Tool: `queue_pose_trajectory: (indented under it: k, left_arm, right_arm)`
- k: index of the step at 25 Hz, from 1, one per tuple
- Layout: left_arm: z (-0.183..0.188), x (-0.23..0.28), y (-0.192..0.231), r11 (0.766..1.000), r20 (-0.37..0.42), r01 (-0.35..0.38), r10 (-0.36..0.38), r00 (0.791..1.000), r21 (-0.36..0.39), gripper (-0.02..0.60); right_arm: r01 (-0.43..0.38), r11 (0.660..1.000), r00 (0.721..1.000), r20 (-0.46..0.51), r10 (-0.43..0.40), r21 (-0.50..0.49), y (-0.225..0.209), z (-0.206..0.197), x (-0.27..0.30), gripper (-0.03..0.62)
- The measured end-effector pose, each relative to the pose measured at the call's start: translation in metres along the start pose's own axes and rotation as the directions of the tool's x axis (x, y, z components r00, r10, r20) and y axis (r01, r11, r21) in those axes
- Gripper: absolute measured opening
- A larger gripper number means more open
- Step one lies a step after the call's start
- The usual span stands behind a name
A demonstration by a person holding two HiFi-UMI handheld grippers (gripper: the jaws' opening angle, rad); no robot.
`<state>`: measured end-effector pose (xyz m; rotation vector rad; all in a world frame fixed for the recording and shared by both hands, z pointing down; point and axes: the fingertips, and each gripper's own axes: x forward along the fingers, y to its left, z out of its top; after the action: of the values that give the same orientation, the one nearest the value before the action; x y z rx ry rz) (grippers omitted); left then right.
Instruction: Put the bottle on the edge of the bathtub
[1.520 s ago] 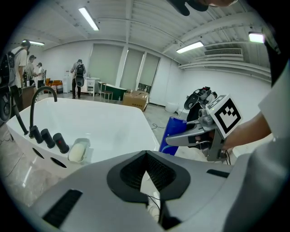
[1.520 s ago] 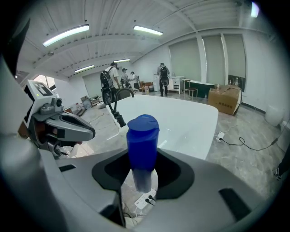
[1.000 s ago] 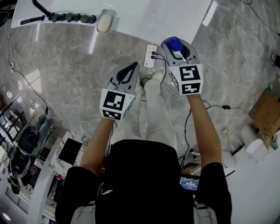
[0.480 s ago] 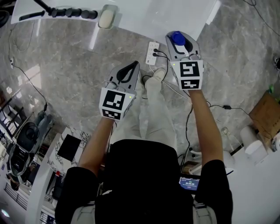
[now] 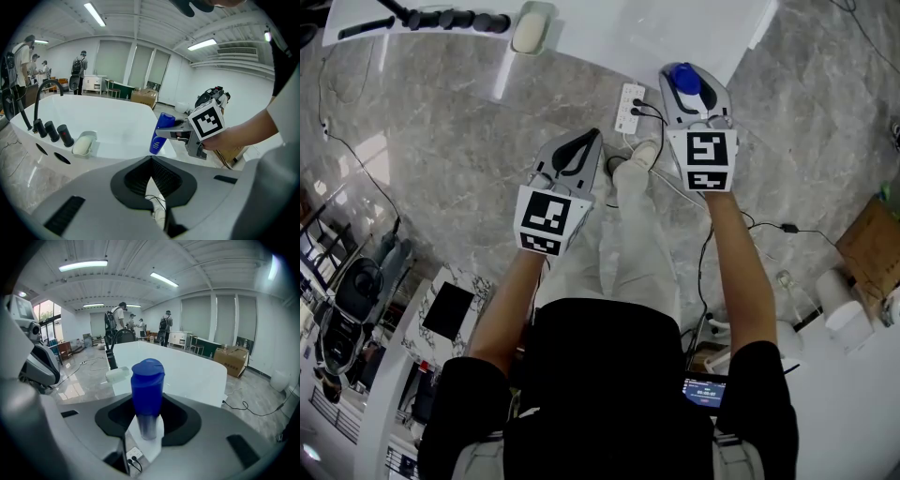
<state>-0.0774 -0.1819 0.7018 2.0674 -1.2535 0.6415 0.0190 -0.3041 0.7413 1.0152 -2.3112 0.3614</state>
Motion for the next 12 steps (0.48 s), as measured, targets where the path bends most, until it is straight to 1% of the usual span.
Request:
queue_pose_trajectory:
  k: [5, 12]
  left_arm:
    - [0.0025, 0.0022, 0.0015, 1.000, 0.015, -0.002, 0.002, 1.000, -0.001, 0.011]
    - [0.0052, 0.0033, 0.0007, 1.000, 0.012, -0.001, 0.001, 1.000, -0.003, 0.011]
  right_arm:
    - [0.003, 1.000, 1.000, 0.009, -0.003, -0.014, 0.0026, -0.0002, 0.0011, 0.166]
    - [0.017, 1.000, 1.000, 0.021, -0.016, -0.012, 0.0029, -0.0008, 0.0000, 0.166]
